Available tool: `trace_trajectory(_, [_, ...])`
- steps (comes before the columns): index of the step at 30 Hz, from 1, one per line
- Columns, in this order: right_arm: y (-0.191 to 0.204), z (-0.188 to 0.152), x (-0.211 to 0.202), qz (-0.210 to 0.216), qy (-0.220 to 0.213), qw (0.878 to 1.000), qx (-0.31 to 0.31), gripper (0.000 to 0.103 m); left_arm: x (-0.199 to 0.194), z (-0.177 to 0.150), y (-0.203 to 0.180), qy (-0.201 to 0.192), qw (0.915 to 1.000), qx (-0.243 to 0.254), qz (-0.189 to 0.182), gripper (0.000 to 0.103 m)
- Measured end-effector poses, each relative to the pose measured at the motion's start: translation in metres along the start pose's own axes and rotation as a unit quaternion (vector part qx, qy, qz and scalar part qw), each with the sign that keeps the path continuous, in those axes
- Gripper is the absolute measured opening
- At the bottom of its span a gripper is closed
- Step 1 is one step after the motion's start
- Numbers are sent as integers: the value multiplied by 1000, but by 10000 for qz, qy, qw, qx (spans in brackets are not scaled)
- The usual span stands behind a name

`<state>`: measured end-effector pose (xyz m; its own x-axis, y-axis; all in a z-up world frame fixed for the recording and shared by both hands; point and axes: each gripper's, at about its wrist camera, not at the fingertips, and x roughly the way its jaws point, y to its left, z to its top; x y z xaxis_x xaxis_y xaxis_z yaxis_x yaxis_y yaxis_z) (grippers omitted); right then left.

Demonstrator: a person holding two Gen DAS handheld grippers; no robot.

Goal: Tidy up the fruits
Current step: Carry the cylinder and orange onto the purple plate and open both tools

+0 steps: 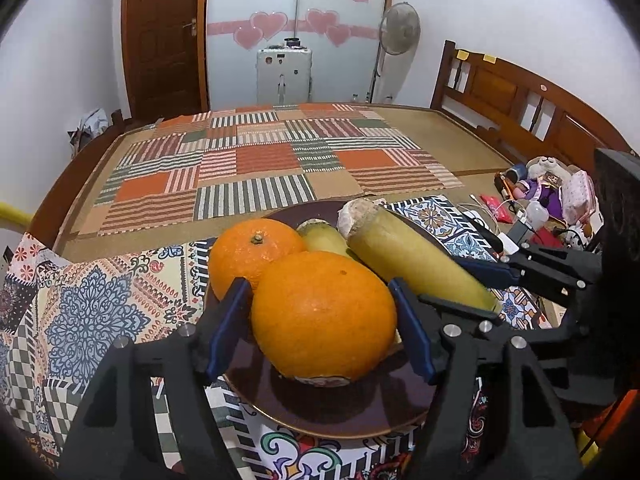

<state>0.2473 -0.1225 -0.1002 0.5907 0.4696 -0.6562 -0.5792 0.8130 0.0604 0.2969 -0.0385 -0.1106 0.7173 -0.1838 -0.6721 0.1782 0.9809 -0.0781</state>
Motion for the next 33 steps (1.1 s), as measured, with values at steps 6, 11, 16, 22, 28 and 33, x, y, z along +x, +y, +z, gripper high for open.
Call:
trace_trajectory(6, [3,0,-2,-57,3,10000,-14,36,-5,-1,-4,-34,10000,78,-8,71])
trace_trajectory(11, [3,-1,-12,-110,-73,9999,-13,36,-19,0,-1,-161,9999,58,23,73])
trace_trajectory(16, [3,1,-28,-171,-211,9996,60,36,-37,-2,6,-285,9995,-52,98,73])
trace_trajectory(22, [12,4,-57,-293,-540,9981,42,39,-65,-9,12,-441,9985,-93,322,73])
trace_trajectory(28, [26,0,-84,-325,-773,9965,-2,43,-97,-23,12,-618,9968,-112,503,74])
trace_trajectory(33, [40,-11,-95,-372,-846,9957,-41,46,-119,-40,5,-728,9952,-10,647,74])
